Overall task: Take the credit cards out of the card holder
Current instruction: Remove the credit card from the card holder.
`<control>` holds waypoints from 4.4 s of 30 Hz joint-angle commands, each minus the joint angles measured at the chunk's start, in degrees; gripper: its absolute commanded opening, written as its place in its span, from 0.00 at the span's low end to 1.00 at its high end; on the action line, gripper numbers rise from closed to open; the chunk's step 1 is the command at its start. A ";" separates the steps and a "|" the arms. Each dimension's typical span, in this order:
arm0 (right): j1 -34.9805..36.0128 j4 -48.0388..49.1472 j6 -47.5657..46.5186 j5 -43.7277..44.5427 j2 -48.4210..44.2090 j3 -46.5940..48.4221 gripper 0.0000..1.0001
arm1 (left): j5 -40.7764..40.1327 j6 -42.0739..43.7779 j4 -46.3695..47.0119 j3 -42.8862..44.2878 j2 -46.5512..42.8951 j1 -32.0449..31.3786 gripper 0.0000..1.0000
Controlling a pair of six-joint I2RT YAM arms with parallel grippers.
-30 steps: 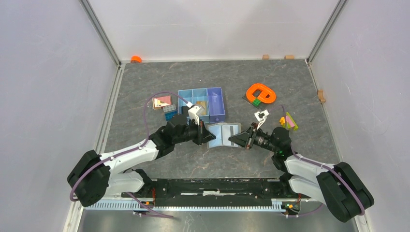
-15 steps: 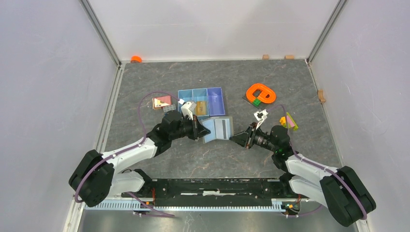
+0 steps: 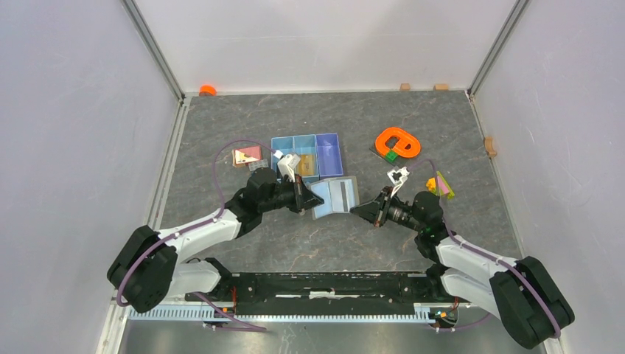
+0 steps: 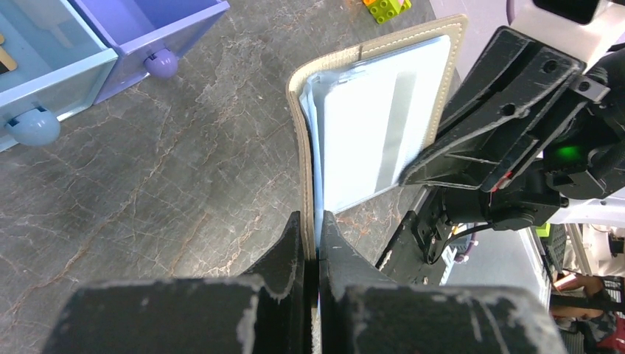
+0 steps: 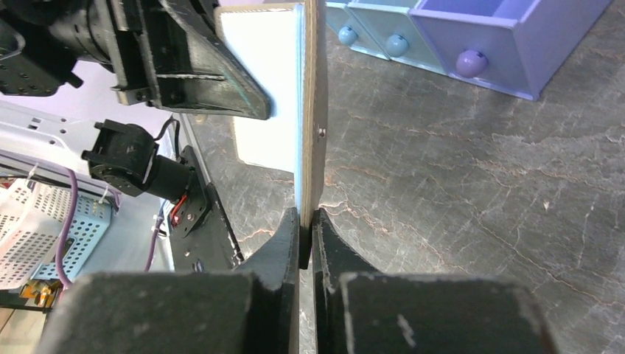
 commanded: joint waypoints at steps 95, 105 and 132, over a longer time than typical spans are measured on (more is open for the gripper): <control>6.02 -7.13 -6.03 7.36 -2.07 5.15 0.05 | 6.15 -2.23 11.01 -3.04 -5.64 -0.65 0.91; 6.02 -1.70 -3.88 3.74 -2.16 3.86 0.05 | 8.23 -2.36 12.31 -2.35 -3.64 -1.20 1.00; 5.88 -0.93 -3.00 2.75 -1.58 3.80 0.01 | 7.22 -1.53 9.98 -0.85 -2.12 -1.79 0.34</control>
